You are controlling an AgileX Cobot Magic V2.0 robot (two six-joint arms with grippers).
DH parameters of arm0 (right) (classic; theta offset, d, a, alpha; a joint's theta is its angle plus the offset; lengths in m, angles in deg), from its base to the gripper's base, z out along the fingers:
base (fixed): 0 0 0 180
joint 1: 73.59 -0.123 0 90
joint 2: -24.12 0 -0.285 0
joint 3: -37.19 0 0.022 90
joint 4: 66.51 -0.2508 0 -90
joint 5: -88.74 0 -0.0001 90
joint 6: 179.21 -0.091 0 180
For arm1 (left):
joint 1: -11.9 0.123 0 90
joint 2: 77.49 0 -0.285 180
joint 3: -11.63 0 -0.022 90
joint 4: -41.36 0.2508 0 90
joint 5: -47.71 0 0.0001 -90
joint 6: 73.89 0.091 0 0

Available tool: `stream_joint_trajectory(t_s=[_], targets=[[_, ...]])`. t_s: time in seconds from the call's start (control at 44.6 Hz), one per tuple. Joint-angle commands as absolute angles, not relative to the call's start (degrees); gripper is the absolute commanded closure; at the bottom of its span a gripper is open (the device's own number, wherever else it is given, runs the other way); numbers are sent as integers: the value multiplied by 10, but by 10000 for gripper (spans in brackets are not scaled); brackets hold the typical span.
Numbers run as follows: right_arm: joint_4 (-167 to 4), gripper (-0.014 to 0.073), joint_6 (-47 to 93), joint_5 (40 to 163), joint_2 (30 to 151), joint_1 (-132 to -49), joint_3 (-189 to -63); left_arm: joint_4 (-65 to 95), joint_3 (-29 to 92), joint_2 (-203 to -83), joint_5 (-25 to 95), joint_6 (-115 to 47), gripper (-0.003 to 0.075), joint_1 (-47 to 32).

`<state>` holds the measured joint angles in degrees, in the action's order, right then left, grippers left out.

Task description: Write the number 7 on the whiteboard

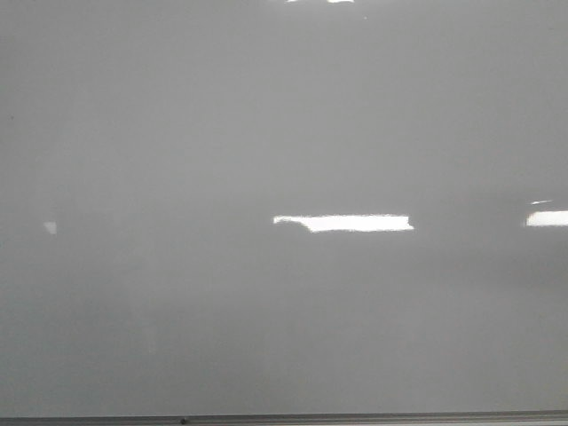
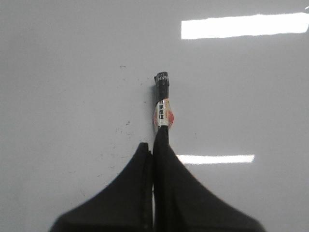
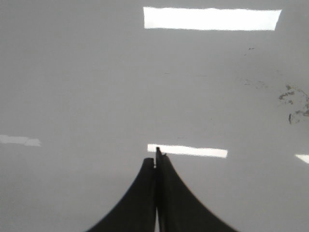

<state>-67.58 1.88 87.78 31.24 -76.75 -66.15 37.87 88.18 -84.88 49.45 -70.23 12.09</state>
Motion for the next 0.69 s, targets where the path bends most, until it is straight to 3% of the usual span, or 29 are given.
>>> stream_joint_trajectory(t_s=[0.0, 0.403, 0.672], targets=[[-677, 659, 21, 870, 303, -768, -732, 367, 826, -841, 543, -706, 741, 116], [-645, 659, 21, 1032, 400, -768, -967, 367, 586, -920, 398, -706, 741, 116], [-638, 659, 21, 1093, 513, -768, -1044, 367, 523, -1003, 309, -706, 741, 116]])
